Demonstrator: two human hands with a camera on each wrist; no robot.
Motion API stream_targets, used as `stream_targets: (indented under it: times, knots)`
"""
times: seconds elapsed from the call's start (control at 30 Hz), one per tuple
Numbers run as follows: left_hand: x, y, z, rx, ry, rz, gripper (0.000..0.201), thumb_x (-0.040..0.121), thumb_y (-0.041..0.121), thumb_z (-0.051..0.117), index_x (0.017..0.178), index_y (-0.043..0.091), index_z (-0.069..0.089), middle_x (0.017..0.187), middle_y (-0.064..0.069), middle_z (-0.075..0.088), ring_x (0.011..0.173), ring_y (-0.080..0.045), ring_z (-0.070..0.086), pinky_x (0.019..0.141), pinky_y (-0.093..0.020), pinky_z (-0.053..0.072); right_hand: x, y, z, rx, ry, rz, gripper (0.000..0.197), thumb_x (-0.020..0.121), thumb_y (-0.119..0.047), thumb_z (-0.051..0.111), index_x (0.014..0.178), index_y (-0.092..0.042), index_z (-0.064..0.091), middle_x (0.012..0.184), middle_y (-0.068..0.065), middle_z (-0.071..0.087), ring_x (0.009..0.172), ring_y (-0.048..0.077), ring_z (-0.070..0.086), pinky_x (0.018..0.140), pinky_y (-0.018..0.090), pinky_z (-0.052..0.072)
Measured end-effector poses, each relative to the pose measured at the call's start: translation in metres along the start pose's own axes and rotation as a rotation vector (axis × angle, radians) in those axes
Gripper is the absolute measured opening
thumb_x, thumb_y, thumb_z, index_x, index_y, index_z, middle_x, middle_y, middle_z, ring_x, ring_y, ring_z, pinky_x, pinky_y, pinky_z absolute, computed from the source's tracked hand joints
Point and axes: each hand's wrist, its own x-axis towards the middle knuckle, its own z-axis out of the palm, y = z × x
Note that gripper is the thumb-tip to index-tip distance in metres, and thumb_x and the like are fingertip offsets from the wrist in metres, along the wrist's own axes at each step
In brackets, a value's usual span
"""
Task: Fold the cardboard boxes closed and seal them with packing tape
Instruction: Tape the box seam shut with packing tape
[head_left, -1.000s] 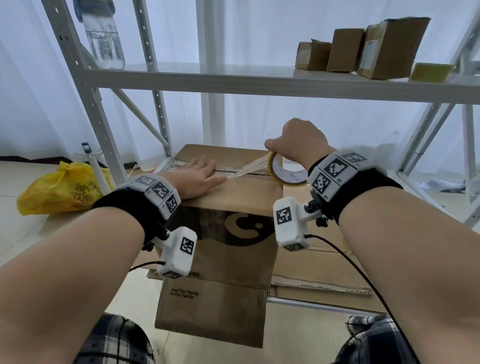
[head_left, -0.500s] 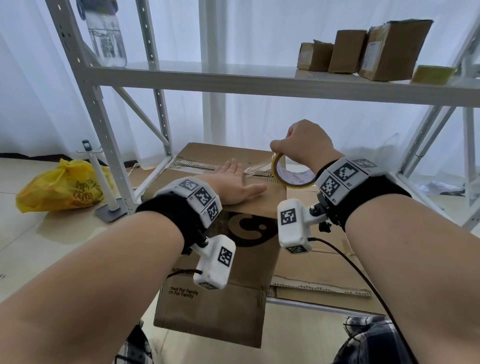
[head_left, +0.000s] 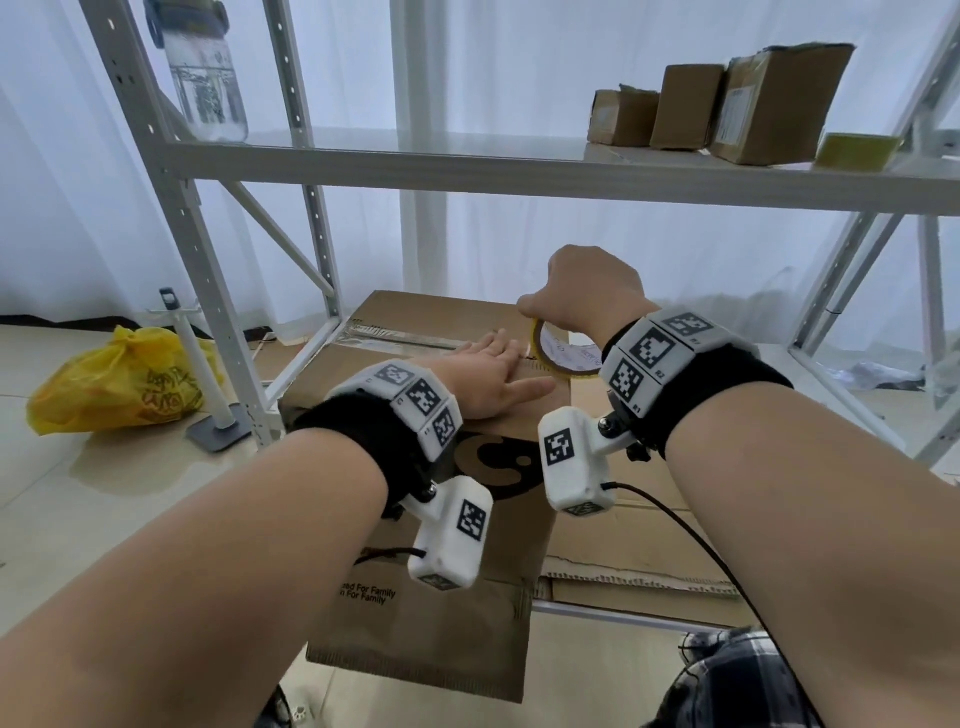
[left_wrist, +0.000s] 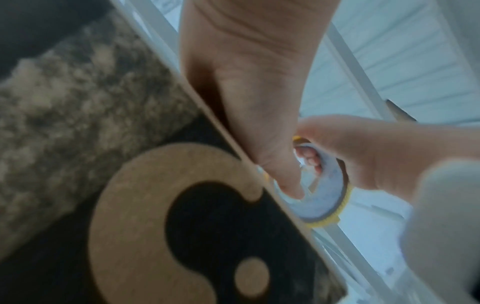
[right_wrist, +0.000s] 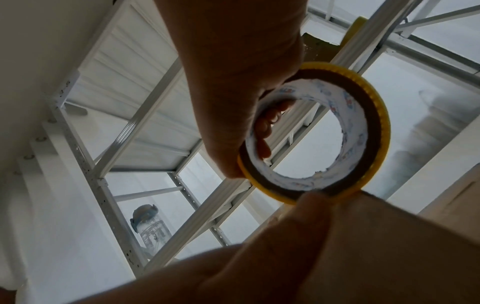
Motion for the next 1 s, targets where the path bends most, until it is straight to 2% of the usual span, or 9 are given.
stream_targets:
  times: [0.1, 0.17, 0.23, 0.37, 0.47, 0.6, 0.77, 0.93, 1.0]
  knots:
    - [-0.011, -0.03, -0.002, -0.023, -0.005, -0.026, 0.072, 0.094, 0.062, 0.015, 0.152, 0.024, -0.002, 0.159, -0.005, -0.011, 0.146, -0.016, -0.011, 0.118, -0.039, -0.006, -0.001, -0.007, -0.002, -0.01, -0.02, -0.004, 0.027, 0.085, -0.04, 0.055, 0.084, -0.013, 0.051, 0.08, 0.0, 0.053, 0.084, 0.024, 0.054, 0.068, 0.031, 0.04]
    - [-0.02, -0.049, -0.004, -0.044, 0.004, -0.082, 0.068, 0.096, 0.06, 0.014, 0.152, 0.025, -0.002, 0.159, -0.004, -0.012, 0.146, -0.016, -0.011, 0.117, -0.038, -0.007, -0.001, -0.007, -0.003, -0.01, -0.036, 0.006, 0.028, 0.085, -0.039, 0.055, 0.079, -0.012, 0.05, 0.076, 0.0, 0.052, 0.082, 0.024, 0.055, 0.068, 0.031, 0.04]
    - [-0.029, -0.067, -0.004, -0.061, 0.009, -0.157, 0.07, 0.095, 0.061, 0.012, 0.152, 0.023, -0.002, 0.159, -0.005, -0.011, 0.146, -0.016, -0.011, 0.116, -0.037, -0.007, -0.002, -0.005, -0.002, 0.0, -0.037, 0.018, 0.029, 0.085, -0.038, 0.055, 0.071, -0.013, 0.046, 0.073, 0.0, 0.052, 0.078, 0.024, 0.055, 0.065, 0.03, 0.04]
    - [-0.041, -0.095, -0.007, -0.03, 0.05, -0.35, 0.082, 0.09, 0.069, 0.011, 0.153, 0.017, 0.0, 0.16, -0.008, -0.008, 0.147, -0.021, -0.006, 0.117, -0.039, -0.003, -0.002, -0.003, -0.003, 0.033, -0.037, 0.03, 0.031, 0.084, -0.038, 0.056, 0.069, -0.013, 0.045, 0.071, 0.0, 0.052, 0.075, 0.023, 0.055, 0.063, 0.03, 0.039]
    - [-0.04, -0.088, -0.006, -0.003, 0.061, -0.382, 0.089, 0.088, 0.072, 0.009, 0.152, 0.011, 0.0, 0.16, -0.01, -0.005, 0.147, -0.021, -0.004, 0.117, -0.038, -0.001, -0.001, 0.0, -0.002, 0.059, -0.051, 0.034, 0.031, 0.083, -0.039, 0.057, 0.069, -0.014, 0.046, 0.071, 0.0, 0.052, 0.076, 0.023, 0.055, 0.064, 0.03, 0.04]
    - [-0.025, -0.054, -0.005, -0.01, 0.039, -0.333, 0.094, 0.087, 0.073, 0.007, 0.151, 0.004, -0.003, 0.159, -0.012, -0.008, 0.147, -0.021, -0.007, 0.118, -0.037, -0.002, 0.001, 0.003, 0.0, 0.107, -0.028, 0.041, 0.027, 0.079, -0.037, 0.059, 0.07, -0.013, 0.049, 0.07, 0.0, 0.055, 0.073, 0.021, 0.056, 0.057, 0.027, 0.037]
    - [0.0, -0.007, 0.0, -0.017, 0.013, -0.112, 0.092, 0.087, 0.073, 0.016, 0.152, 0.009, -0.005, 0.159, -0.008, -0.01, 0.146, -0.018, -0.009, 0.119, -0.035, -0.004, 0.003, 0.011, 0.002, 0.157, -0.004, 0.052, 0.026, 0.078, -0.038, 0.06, 0.073, -0.012, 0.054, 0.072, 0.0, 0.059, 0.074, 0.021, 0.058, 0.058, 0.027, 0.038]
    - [0.002, -0.015, 0.001, -0.045, 0.043, -0.089, 0.091, 0.088, 0.071, 0.025, 0.152, 0.014, -0.005, 0.16, -0.004, -0.01, 0.146, -0.015, -0.008, 0.117, -0.033, -0.003, 0.009, 0.017, -0.001, 0.273, -0.035, 0.021, 0.041, 0.085, -0.046, 0.056, 0.072, -0.007, 0.057, 0.067, 0.002, 0.054, 0.068, 0.018, 0.052, 0.054, 0.028, 0.034]
    - [0.0, -0.014, 0.002, -0.049, 0.05, -0.094, 0.092, 0.088, 0.071, 0.026, 0.152, 0.014, -0.006, 0.159, -0.003, -0.011, 0.146, -0.014, -0.008, 0.116, -0.032, -0.003, 0.011, 0.02, -0.004, 0.328, -0.046, 0.021, 0.041, 0.084, -0.043, 0.061, 0.07, -0.005, 0.06, 0.064, 0.002, 0.052, 0.065, 0.016, 0.049, 0.053, 0.027, 0.034]
